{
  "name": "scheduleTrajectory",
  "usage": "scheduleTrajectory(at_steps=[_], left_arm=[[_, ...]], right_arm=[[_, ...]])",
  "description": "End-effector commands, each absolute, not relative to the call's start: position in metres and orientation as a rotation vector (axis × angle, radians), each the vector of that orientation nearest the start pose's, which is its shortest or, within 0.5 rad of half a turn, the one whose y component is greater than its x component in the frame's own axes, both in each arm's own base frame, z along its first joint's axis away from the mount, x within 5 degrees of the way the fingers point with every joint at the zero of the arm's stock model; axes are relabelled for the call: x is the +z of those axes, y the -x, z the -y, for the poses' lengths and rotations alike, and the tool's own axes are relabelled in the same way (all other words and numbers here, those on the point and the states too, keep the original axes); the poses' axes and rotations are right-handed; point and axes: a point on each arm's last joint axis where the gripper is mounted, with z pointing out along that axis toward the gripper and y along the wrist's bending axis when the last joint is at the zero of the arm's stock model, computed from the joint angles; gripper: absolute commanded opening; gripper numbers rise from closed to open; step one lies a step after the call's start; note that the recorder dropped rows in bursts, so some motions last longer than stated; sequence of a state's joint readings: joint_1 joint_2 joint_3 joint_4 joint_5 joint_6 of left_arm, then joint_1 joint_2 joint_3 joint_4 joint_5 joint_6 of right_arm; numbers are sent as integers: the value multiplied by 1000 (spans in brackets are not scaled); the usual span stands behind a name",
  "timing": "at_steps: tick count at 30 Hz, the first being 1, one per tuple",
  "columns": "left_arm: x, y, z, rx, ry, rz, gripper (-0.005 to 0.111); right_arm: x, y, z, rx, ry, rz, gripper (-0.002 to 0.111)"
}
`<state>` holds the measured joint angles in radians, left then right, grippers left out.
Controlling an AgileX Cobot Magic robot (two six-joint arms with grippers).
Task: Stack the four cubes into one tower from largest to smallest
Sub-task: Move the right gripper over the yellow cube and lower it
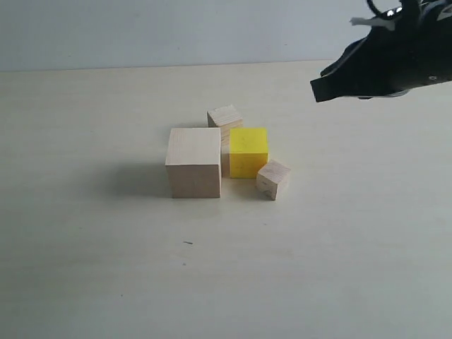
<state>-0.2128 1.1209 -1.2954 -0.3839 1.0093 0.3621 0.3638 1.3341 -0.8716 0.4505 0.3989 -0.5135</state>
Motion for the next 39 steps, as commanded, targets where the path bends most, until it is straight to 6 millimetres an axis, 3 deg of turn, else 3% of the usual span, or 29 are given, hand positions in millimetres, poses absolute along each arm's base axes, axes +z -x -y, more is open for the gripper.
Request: scheduleTrajectory(at_steps=[1,6,18,27,32,35,39], left_arm=[[433,-181,69,-415,-550,-2131,26],[440,-168,66,-443,-494,-2115,26],[435,-160,66,-482,-480,-2181,26],[403,-165,65,-445,-479,-2285,26],[381,-167,65,-450,-472,-2349,26],[370,-168,65,-446,-477,-2371,26],[359,-169,64,-432,-504,-2390,26]], right_arm=[[261,-269,-119,347,564,-2256,0],[264,-278,-120,398,394,-2205,0],[270,-285,-117,345,340,-2115,0],[280,-294,-111,279,256,-1992,0],[280,-294,-111,363,118,-2013,0],[277,-291,-113,357,195,-2048,0],[269,-285,-115,172,613,-2053,0]])
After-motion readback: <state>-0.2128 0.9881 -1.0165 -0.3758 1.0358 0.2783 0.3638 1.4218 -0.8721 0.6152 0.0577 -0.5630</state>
